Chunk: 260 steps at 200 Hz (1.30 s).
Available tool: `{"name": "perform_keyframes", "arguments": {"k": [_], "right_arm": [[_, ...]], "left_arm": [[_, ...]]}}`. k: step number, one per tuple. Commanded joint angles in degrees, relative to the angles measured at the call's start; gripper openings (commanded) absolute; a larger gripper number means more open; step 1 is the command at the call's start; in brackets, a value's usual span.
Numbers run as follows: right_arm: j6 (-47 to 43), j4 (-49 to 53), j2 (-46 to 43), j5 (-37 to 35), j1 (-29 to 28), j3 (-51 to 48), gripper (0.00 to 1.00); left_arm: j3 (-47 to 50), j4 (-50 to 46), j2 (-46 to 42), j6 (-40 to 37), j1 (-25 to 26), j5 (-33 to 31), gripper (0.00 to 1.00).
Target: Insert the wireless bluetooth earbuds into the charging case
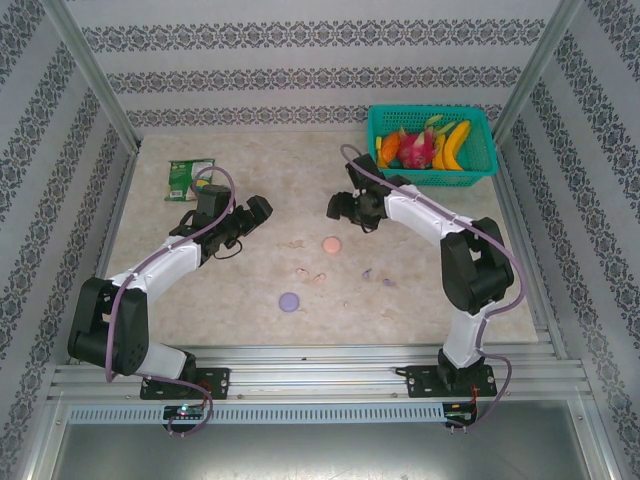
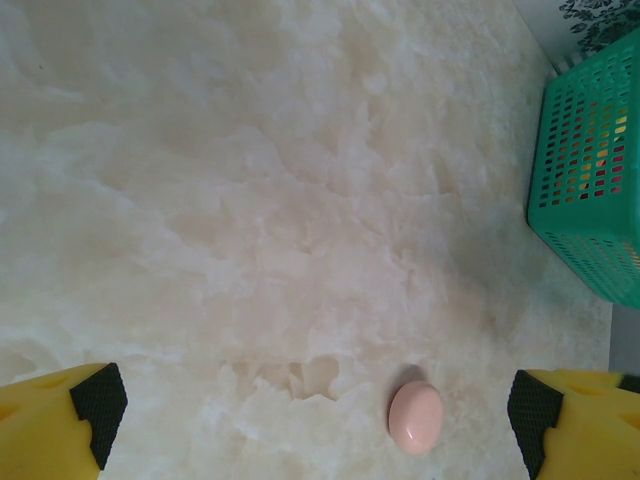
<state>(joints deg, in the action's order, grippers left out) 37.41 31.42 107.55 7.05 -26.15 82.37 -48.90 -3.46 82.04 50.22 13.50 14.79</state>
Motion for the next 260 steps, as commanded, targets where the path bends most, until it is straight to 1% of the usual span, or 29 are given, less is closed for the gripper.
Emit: {"name": "perform_keyframes", "arguments": {"k": [1,52,97,191,260], "right_arm": [[-3.2,0.9,3.6,3.0,-0.6,2.7,0.77],[-0.1,-1.8,8.7,6.0,-1.4,1.9,0.76],[0.0,-1.8,9.3,6.3,-3.5,0.1,0.75],[0.7,-5.0,3.4,7.6,-7.8,-9.8,0.74],[-0.5,-3.5,0.9,9.7,-10.7,-8.0,0.74]], "left_arm": [[-1.8,-0.3,0.5,0.5,0.7,0.4,1.00],[-2.4,-1.2,0.1,0.3,1.1,0.1,1.00],[-2.3,-1.3,-0.5,0.6,1.4,-0.2,1.00],[-2.2,-1.1,-0.3,0.9,2.1,-0.6,1.00],[-2.8,-0.9,0.6,1.1,2.8,-0.9,1.00]]}}
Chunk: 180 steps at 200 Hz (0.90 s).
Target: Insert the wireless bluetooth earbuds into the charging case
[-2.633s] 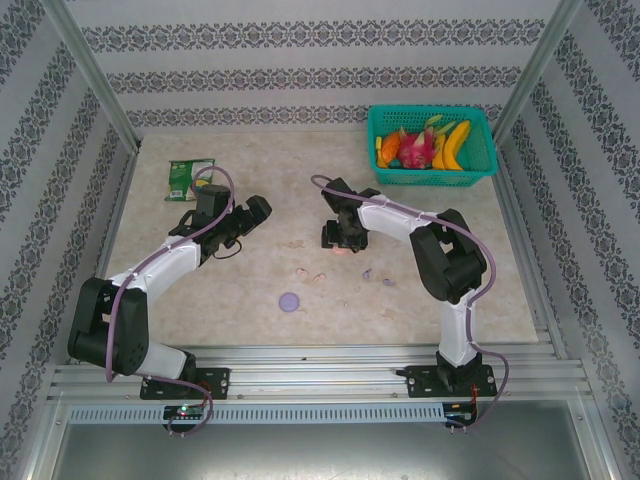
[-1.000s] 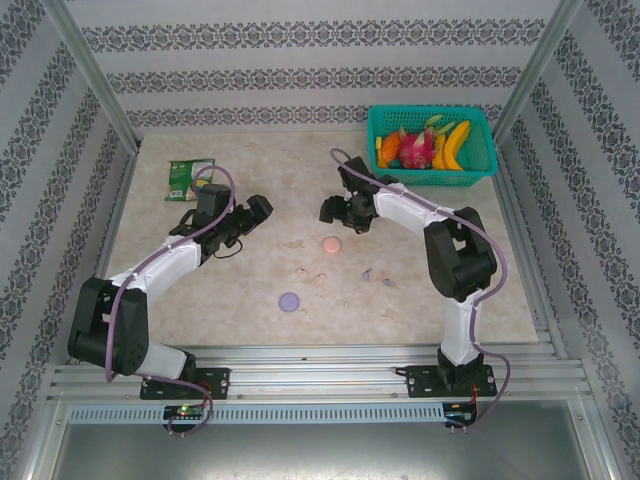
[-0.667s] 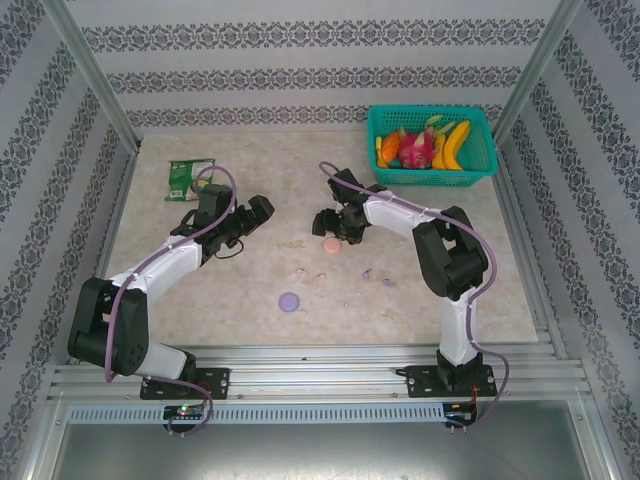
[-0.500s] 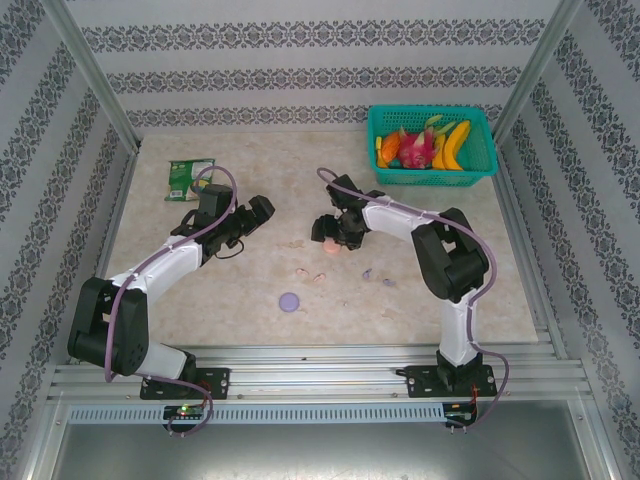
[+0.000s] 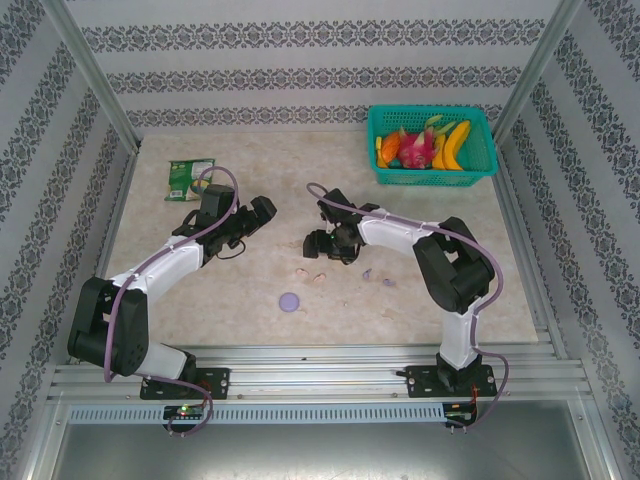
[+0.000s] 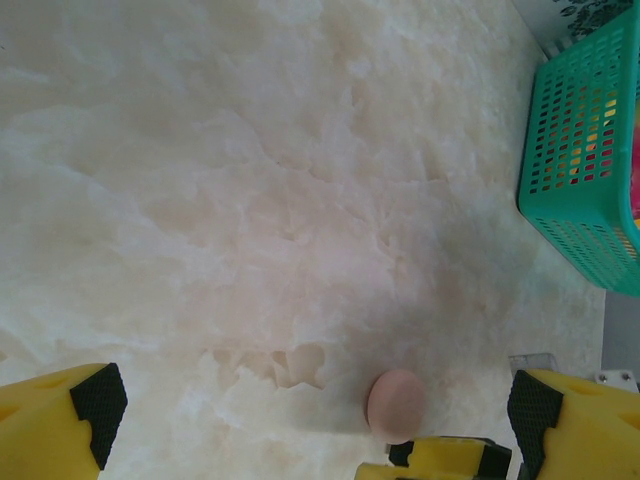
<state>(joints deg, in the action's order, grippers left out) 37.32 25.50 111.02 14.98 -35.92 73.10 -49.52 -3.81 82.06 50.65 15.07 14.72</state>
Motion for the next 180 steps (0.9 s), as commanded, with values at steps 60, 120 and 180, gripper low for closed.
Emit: {"name": "perform_keyframes", "arguments": {"k": [60,120,180], "right_arm": [[0.0,9.9,-5.4,-8.0,0.3,4.9,0.74],[-10.7,17.2,3.1,-13.4,1.1,15.3,0.76],[-12.5,19.4,8.4,-13.5,1.1,18.9,0.76]], "left_arm": [[-2.4,-0.8,0.6,0.4,1.4,-1.1,1.00],[-2.2,-1.5,0.0,-0.3,1.4,-1.3,1.00],[-1.9,-1.5,-0.4,-0.3,1.4,-1.5,1.00]]}}
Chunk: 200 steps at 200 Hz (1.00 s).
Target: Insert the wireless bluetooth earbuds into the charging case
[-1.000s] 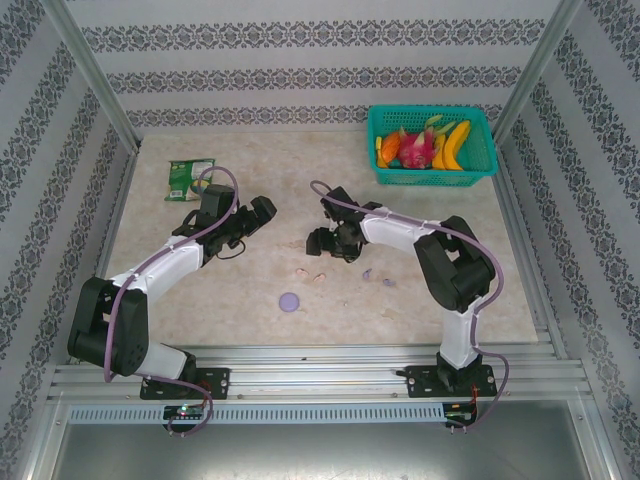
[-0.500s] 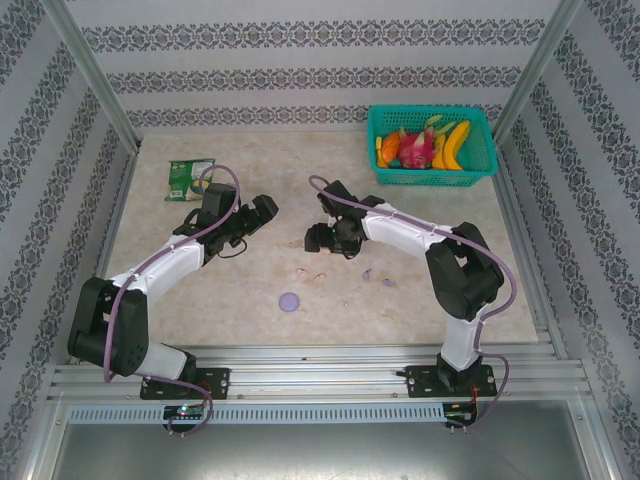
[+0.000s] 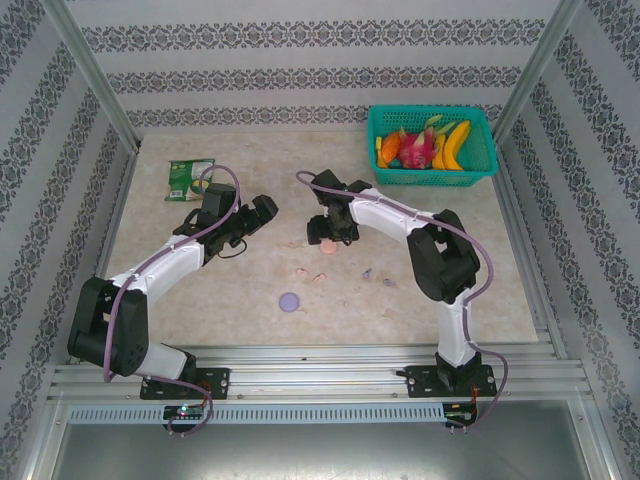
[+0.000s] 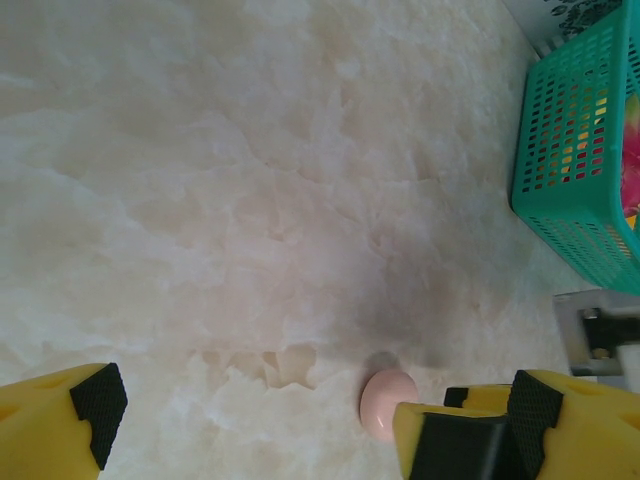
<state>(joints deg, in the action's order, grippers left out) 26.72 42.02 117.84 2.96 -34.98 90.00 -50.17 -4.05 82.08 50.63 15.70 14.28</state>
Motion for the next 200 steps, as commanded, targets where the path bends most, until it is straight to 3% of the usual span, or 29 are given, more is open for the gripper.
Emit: {"name": "perform_keyframes", "arguments": {"k": [1,200], "right_arm": [[-1.9,2.9,1.6,-1.4,0.2,2.0,0.76],[-0.7,6.4,9.2,-7.6,-3.5,6.0,0.71]], "left_arm": [[-1.2,-1.2,-0.4,-0.2,0.7,-1.1,1.00],[-0.4,-0.3,-0.5,0.5,0.7,-0.8,1.00]]}}
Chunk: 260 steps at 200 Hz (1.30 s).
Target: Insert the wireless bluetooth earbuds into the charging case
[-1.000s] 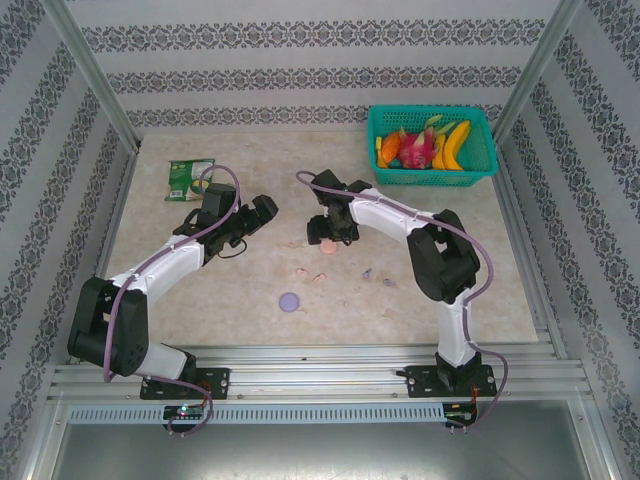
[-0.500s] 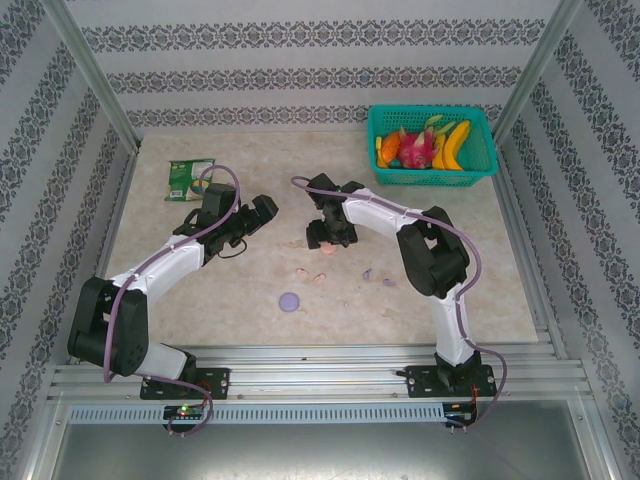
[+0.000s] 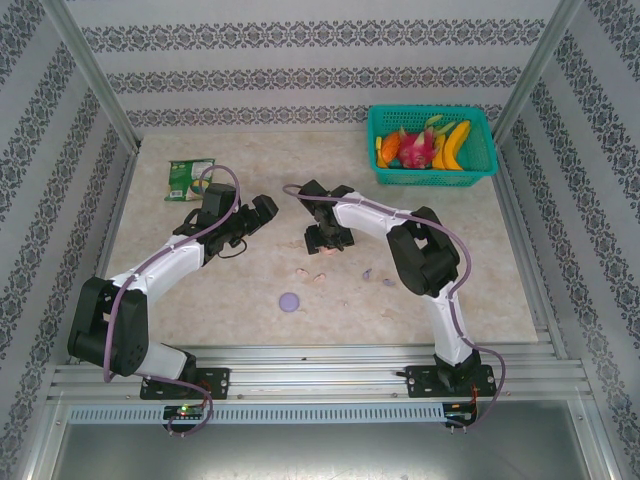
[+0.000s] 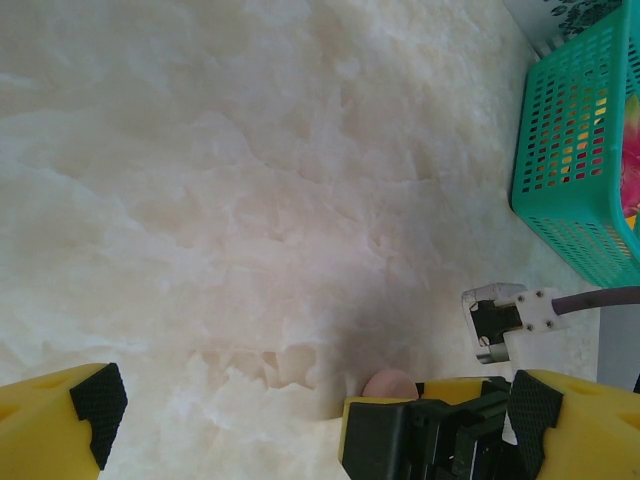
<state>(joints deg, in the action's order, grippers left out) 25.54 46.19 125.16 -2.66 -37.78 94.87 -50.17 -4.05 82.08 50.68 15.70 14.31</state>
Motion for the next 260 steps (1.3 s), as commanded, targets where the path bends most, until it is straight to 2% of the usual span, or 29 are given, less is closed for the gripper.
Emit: {"name": "perform_keyframes", "arguments": {"k": [1,60,125,175,197,216,260], "right_arm": [[0.5,2.2,1.9,-1.9,-0.7,1.1,0.71],[1.0,2.3,1.8,-2.1,-0.7,0.9,0.65],[3.9,0.2,-0.2,0.6,-0.2,-2.0,0.53],[8.9,-4.0,-5.1,5.0,2.5,-5.5,0.49],[11.3,-5.7,-7.1,6.1,3.4,-6.1,0.48],[14.3,-7.9,-8.4,7.8,4.5,-6.8,0.48],[23.8,-15.3,-10.5,12.6,7.8,-7.9,0.48]], "left_arm": [[-0.4,-0.3,-0.5,0.5,0.7,-0.8,1.00],[-0.2,-0.3,-0.6,0.5,0.7,-0.9,1.00],[-0.5,-0.8,-0.4,0.2,0.7,-1.2,1.00],[-5.5,-8.2,2.5,-1.6,0.8,0.1,1.00],[-5.9,-8.7,3.1,-1.2,0.7,1.4,1.00],[-5.1,-6.3,3.4,-1.3,1.0,2.7,0.99],[0.8,8.4,3.4,-4.4,3.4,4.9,0.99]]}}
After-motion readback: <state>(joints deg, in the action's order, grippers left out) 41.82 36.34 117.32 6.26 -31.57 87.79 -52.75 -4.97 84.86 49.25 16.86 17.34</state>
